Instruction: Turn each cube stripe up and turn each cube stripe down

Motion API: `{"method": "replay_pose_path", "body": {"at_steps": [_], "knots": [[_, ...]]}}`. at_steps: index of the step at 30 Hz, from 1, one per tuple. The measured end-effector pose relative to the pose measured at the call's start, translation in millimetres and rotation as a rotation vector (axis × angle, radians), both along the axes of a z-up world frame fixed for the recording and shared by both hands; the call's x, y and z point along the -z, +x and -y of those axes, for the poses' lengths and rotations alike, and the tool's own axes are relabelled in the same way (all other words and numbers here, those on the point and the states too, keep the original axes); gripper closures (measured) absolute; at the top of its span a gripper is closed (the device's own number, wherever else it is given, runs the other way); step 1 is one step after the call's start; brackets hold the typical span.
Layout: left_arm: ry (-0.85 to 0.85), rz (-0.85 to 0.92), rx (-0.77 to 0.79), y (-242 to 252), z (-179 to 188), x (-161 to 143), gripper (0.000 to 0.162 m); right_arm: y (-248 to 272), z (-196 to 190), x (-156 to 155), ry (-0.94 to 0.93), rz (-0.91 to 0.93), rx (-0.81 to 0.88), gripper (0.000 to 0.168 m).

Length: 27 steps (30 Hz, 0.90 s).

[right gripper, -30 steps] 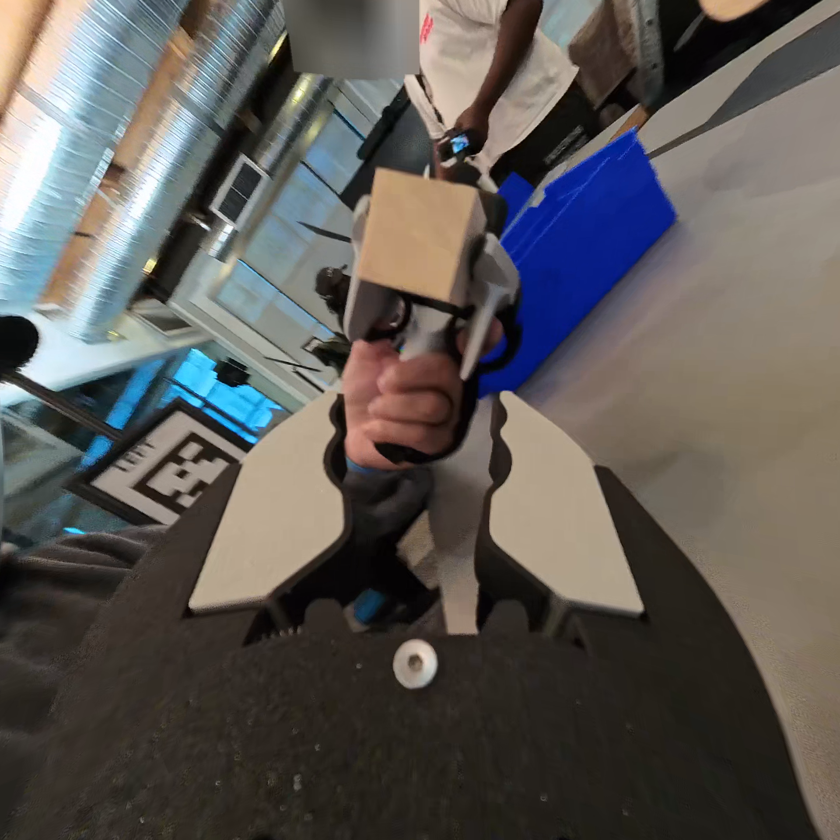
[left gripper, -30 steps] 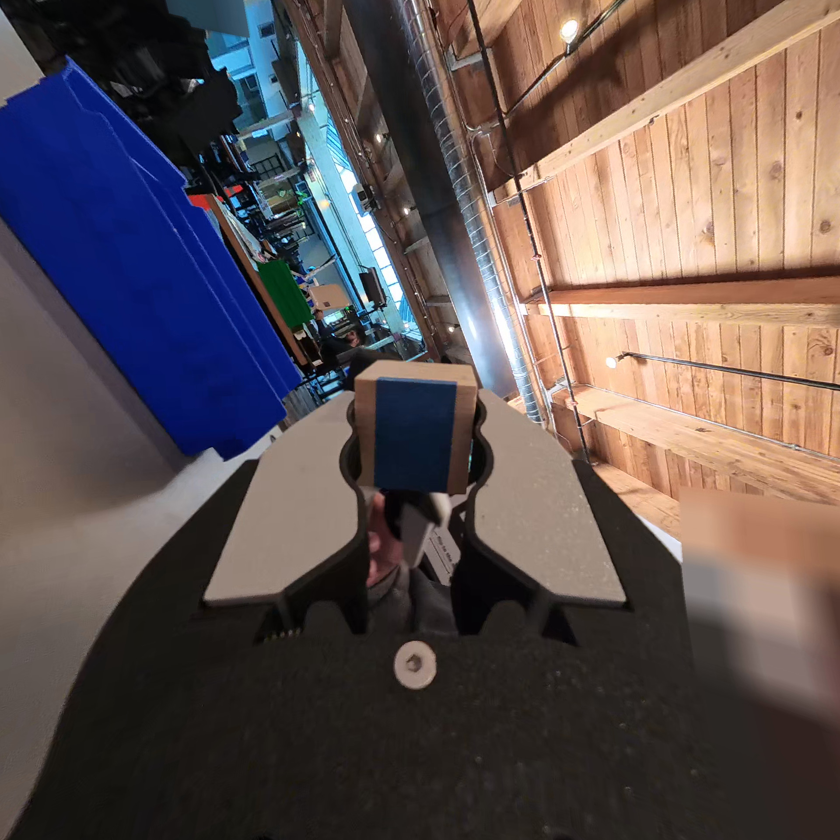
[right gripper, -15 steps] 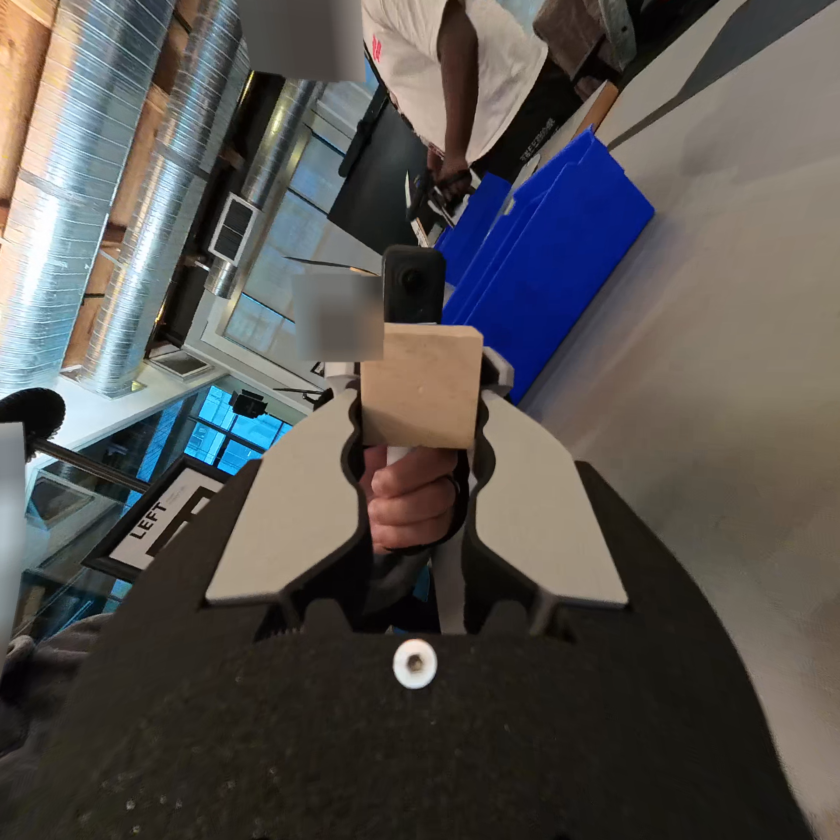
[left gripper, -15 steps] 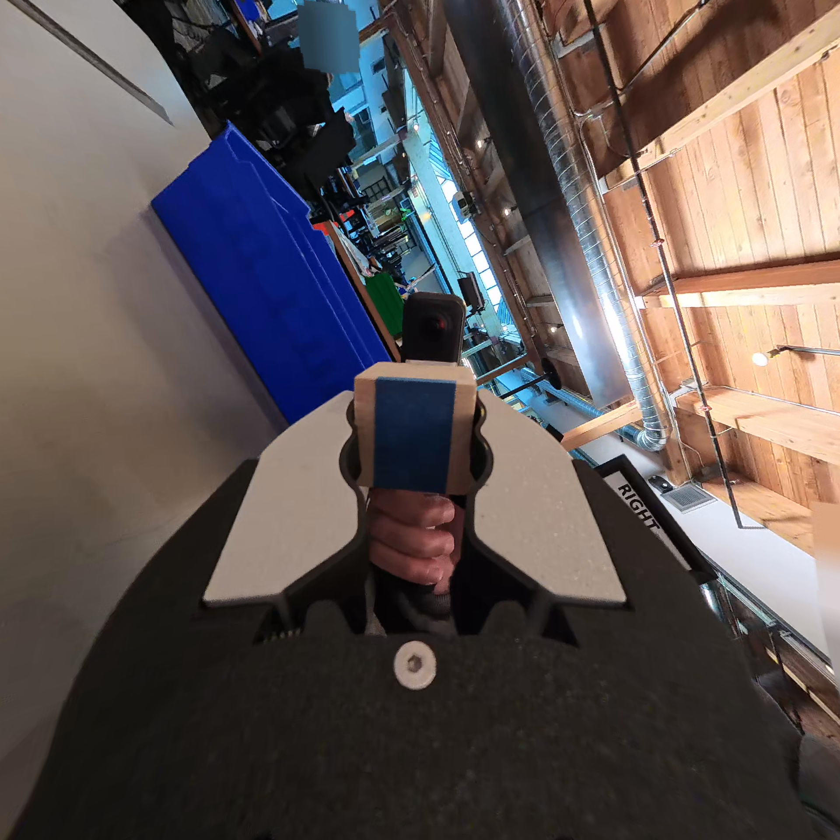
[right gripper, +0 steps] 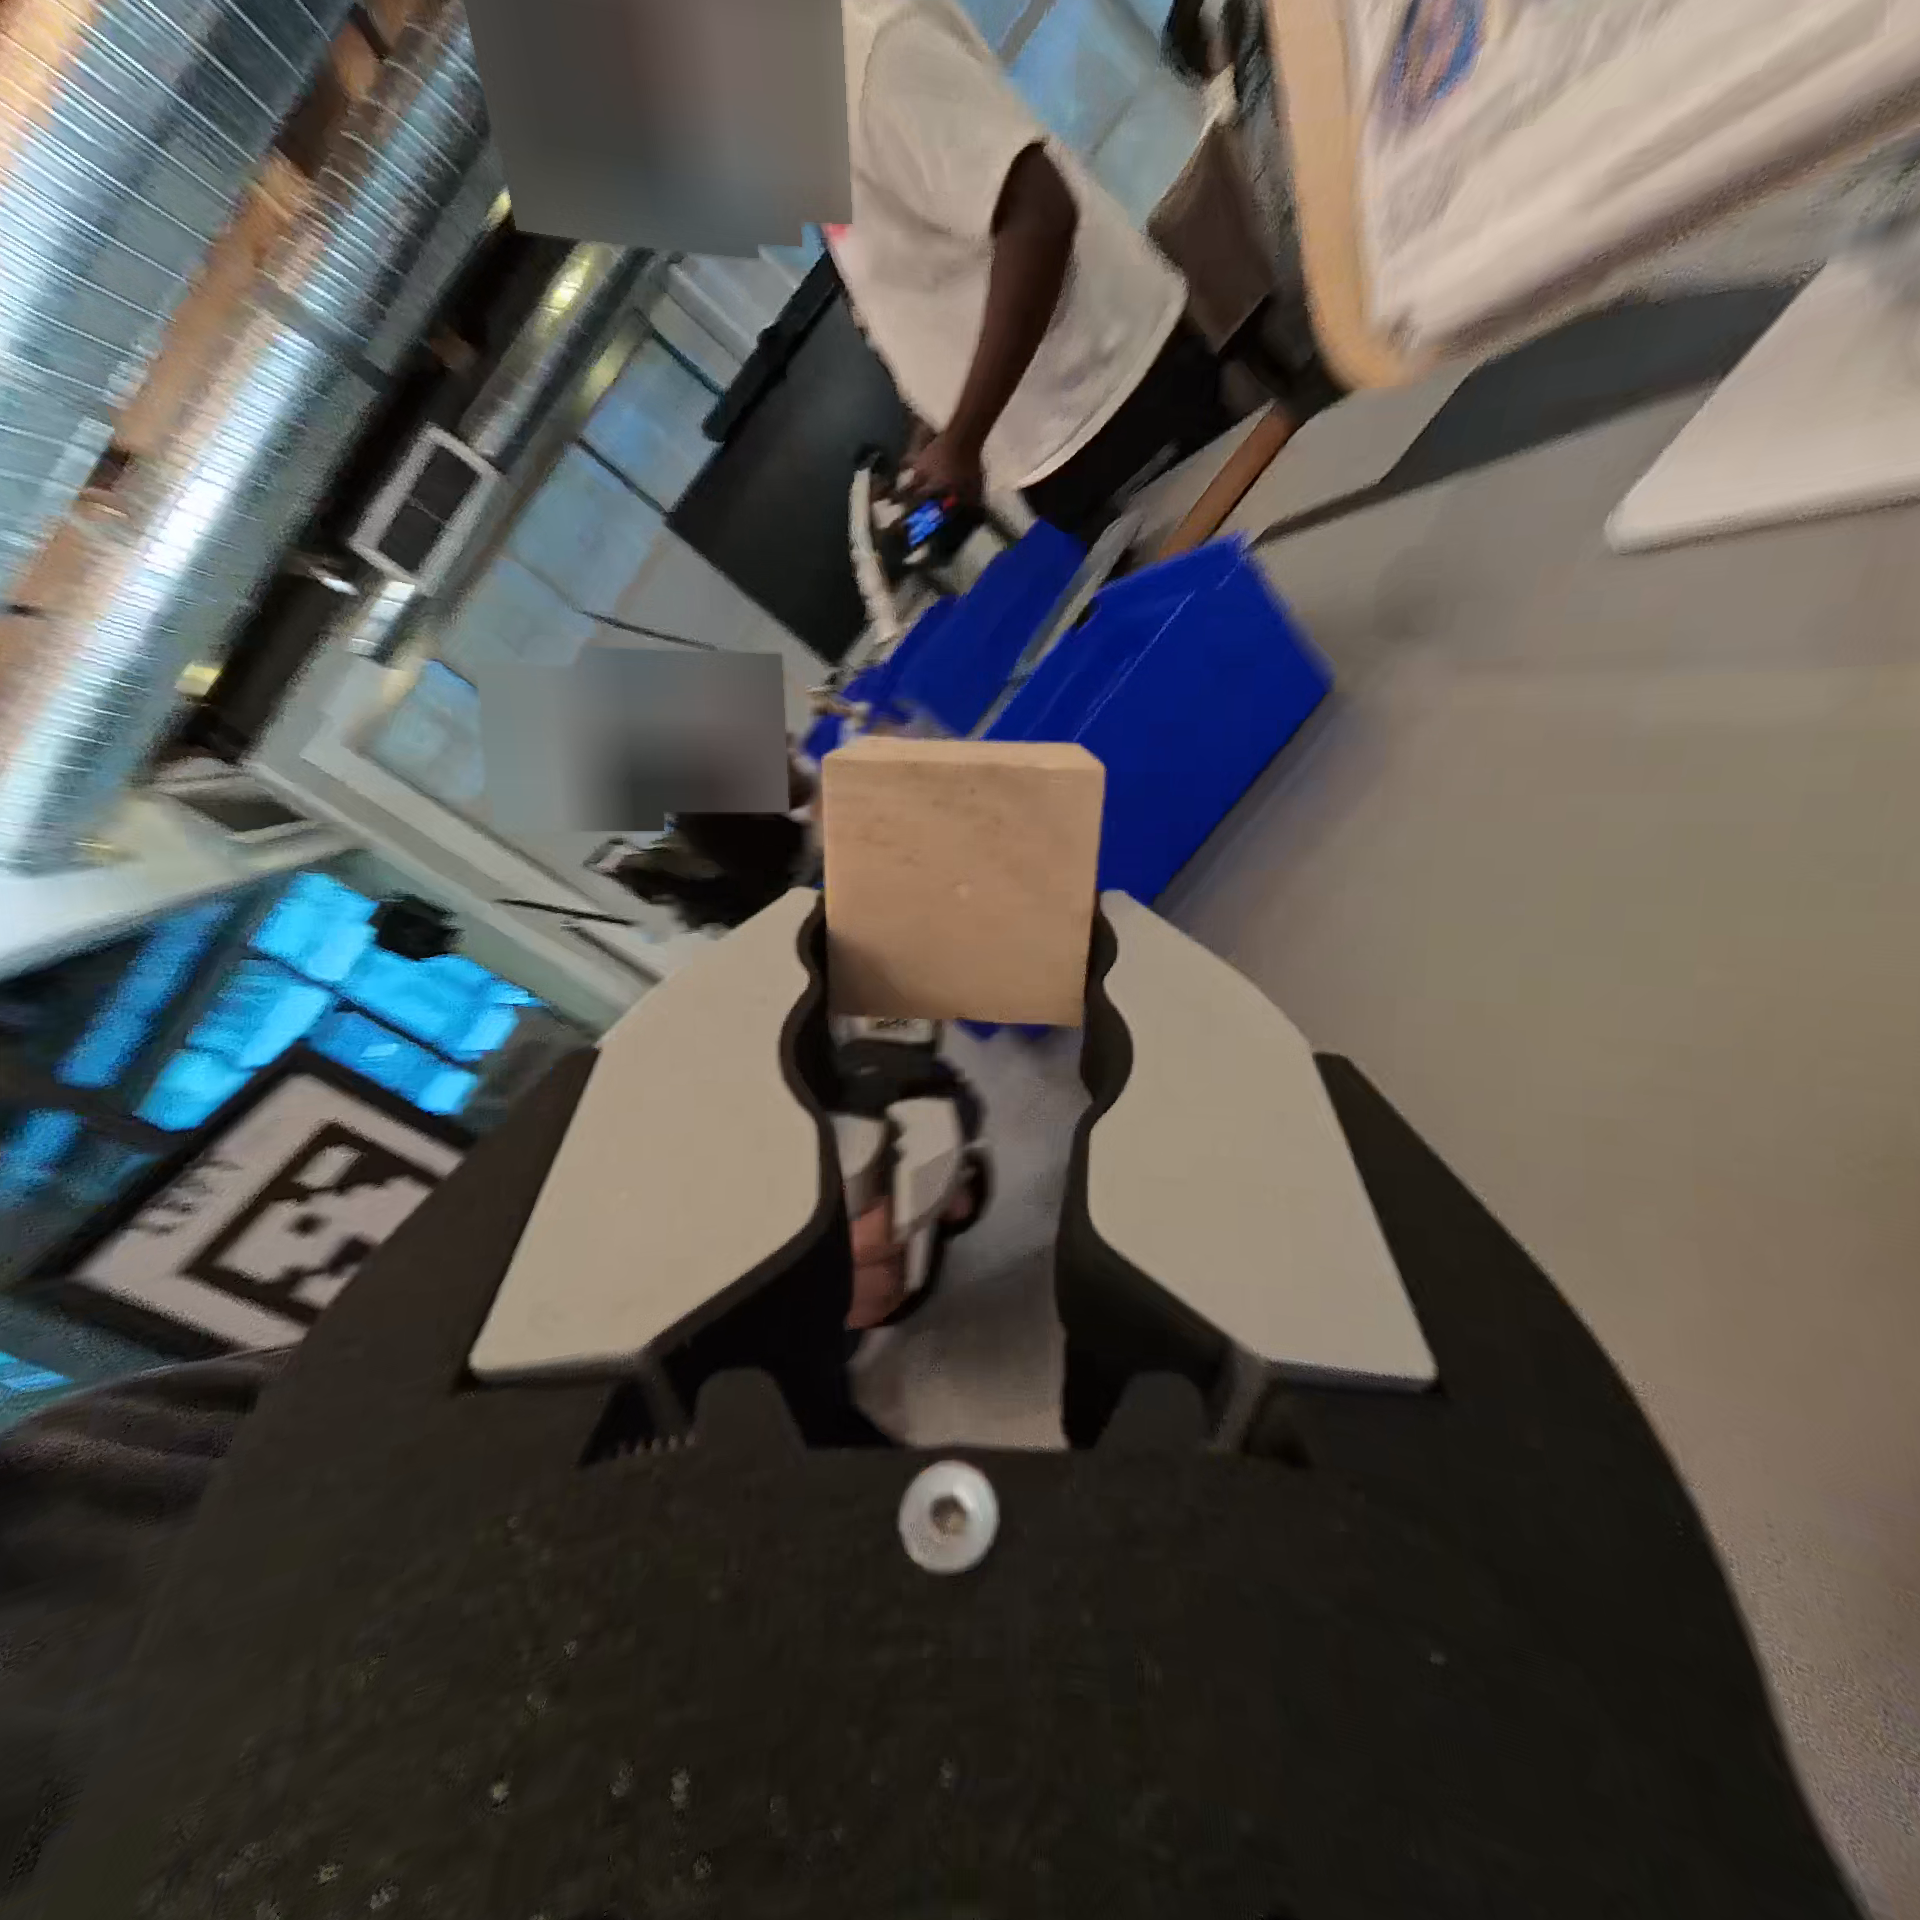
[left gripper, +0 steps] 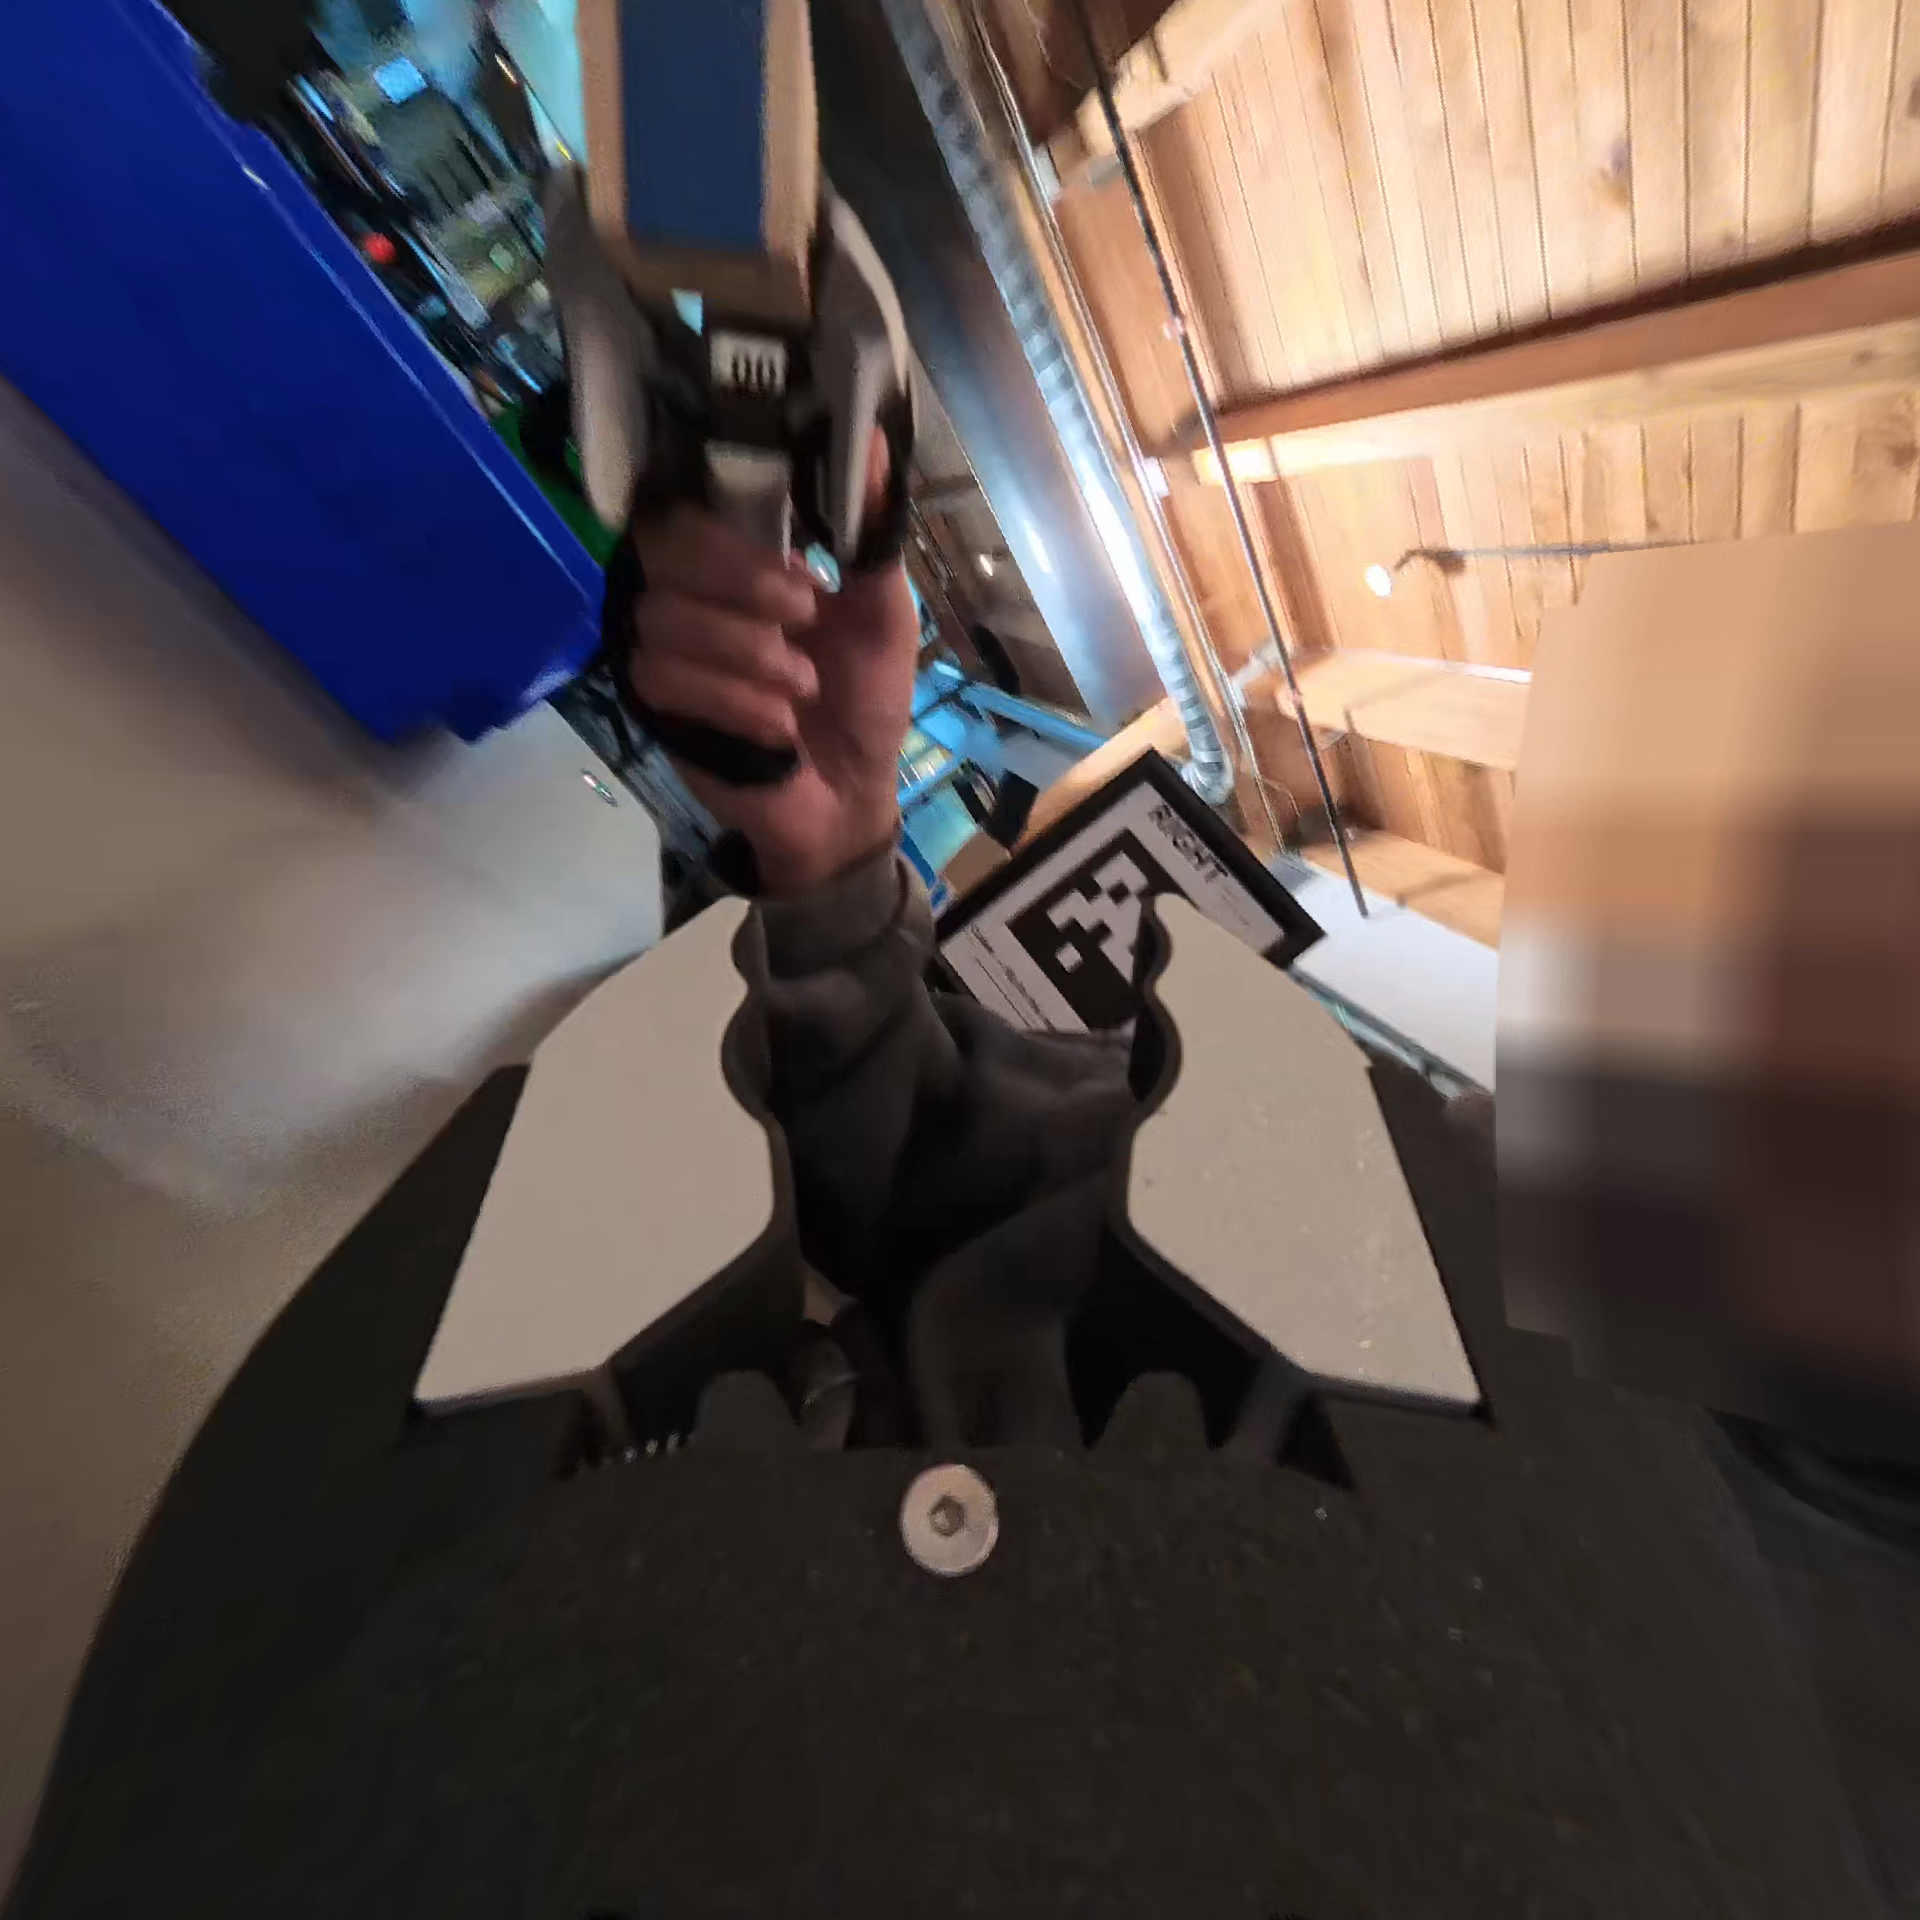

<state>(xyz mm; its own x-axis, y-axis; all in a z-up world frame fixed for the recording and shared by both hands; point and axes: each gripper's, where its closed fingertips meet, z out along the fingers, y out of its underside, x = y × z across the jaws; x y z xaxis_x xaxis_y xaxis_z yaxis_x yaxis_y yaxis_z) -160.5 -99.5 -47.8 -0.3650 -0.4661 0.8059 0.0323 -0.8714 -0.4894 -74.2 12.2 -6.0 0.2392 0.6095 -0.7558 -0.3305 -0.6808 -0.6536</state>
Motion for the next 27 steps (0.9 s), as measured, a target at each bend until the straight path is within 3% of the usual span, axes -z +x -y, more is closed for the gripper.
{"method": "replay_pose_path", "body": {"at_steps": [3, 5, 7, 9, 13, 16, 20, 25, 27], "knots": [[0.119, -0.084, 0.053, 13.2, 18.8, 6.8, 0.097, 75.5, -27.0, -22.6, 0.133, 0.307, 0.234, 0.123], [0.176, -0.104, 0.068, 16.2, 27.9, 6.3, 0.097, 140.3, -48.5, -19.8, 0.144, 0.579, 0.416, 0.123], [0.169, -0.079, 0.082, 14.7, 31.3, -0.3, 0.1, 195.3, -64.4, 6.6, 0.053, 0.838, 0.509, 0.123], [0.143, -0.045, 0.083, 10.8, 29.0, -5.4, 0.101, 217.2, -70.5, 49.0, -0.081, 0.972, 0.456, 0.123], [0.065, -0.002, 0.045, 2.2, 13.0, -7.3, 0.104, 222.0, -70.7, 126.2, -0.284, 1.129, 0.304, 0.123], [0.007, 0.016, 0.05, -0.5, 5.6, -4.6, 0.105, 221.9, -71.0, 154.0, -0.349, 1.219, 0.261, 0.122], [-0.018, 0.017, 0.061, 0.9, 5.8, -1.9, 0.106, 227.6, -72.1, 174.2, -0.39, 1.3, 0.247, 0.122], [0.042, -0.028, 0.069, 5.8, 14.0, -0.4, 0.106, 226.4, -74.6, 171.0, -0.369, 1.235, 0.256, 0.122], [0.061, -0.035, 0.075, 6.5, 17.1, -1.7, 0.106, 230.2, -72.4, 152.3, -0.333, 1.216, 0.282, 0.098]]}}
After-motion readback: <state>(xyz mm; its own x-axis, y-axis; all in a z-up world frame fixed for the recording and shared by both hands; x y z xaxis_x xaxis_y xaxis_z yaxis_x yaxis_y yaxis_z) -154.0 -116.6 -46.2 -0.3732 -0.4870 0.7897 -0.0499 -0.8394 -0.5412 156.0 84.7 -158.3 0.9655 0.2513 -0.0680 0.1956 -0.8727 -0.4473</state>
